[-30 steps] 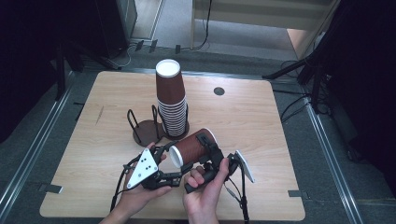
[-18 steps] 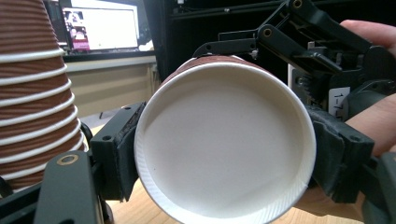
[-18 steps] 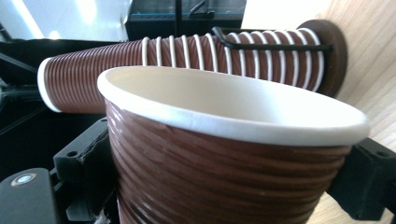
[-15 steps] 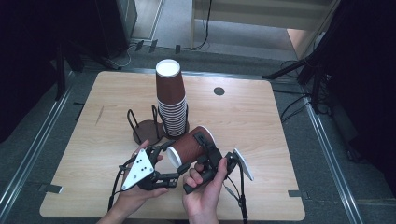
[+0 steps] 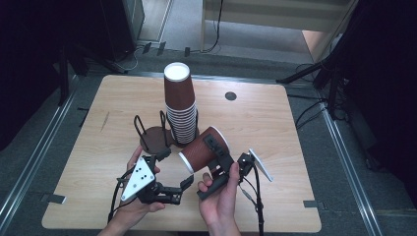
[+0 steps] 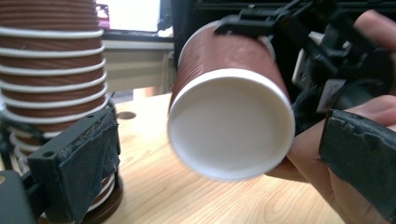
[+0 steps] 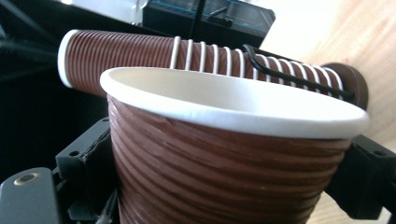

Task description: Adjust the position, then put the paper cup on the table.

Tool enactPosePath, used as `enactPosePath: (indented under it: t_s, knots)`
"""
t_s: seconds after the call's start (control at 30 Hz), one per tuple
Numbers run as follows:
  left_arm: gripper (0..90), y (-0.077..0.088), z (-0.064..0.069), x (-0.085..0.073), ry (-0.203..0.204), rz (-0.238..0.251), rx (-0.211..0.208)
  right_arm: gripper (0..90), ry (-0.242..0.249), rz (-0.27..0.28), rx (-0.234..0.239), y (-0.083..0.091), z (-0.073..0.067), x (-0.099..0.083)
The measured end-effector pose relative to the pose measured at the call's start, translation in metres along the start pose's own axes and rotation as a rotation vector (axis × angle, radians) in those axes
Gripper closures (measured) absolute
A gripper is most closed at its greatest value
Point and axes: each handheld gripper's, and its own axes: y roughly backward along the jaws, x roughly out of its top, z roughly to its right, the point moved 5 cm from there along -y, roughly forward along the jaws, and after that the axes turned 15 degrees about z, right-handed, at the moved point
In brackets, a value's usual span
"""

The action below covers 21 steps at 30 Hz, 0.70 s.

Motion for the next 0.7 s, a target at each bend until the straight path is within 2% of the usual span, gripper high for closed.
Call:
enactPosePath:
  t_s: [0.07,0.1,0.23,0.4,0.47,0.5,0.6,0.7]
  knots:
    - [0.0,0.003,-0.002,0.000,0.007,-0.006,0.006,10.2,0.044,0.004,0.014,-0.001,-0.002,0.001]
    - [0.0,0.003,-0.003,0.000,0.010,-0.005,0.010,10.2,0.086,0.007,0.015,-0.001,-0.002,0.001]
    - [0.0,0.008,-0.006,0.002,0.027,-0.005,0.021,10.3,0.192,0.020,0.019,-0.003,0.000,0.003]
    - [0.0,0.013,-0.007,0.003,0.056,0.001,0.016,10.2,0.283,0.013,0.019,-0.003,0.003,0.007]
    - [0.0,0.014,-0.007,0.003,0.068,0.004,0.012,10.2,0.301,0.041,0.048,-0.004,0.003,0.010]
    - [0.0,0.015,-0.008,0.003,0.071,0.002,0.014,10.2,0.319,0.052,0.042,-0.004,0.004,0.012]
    - [0.0,0.017,-0.011,0.002,0.072,-0.009,0.023,10.2,0.408,0.072,0.042,-0.002,0.006,0.019]
    - [0.0,0.018,-0.015,0.000,0.085,-0.015,0.037,10.2,0.458,0.075,0.052,0.000,0.007,0.024]
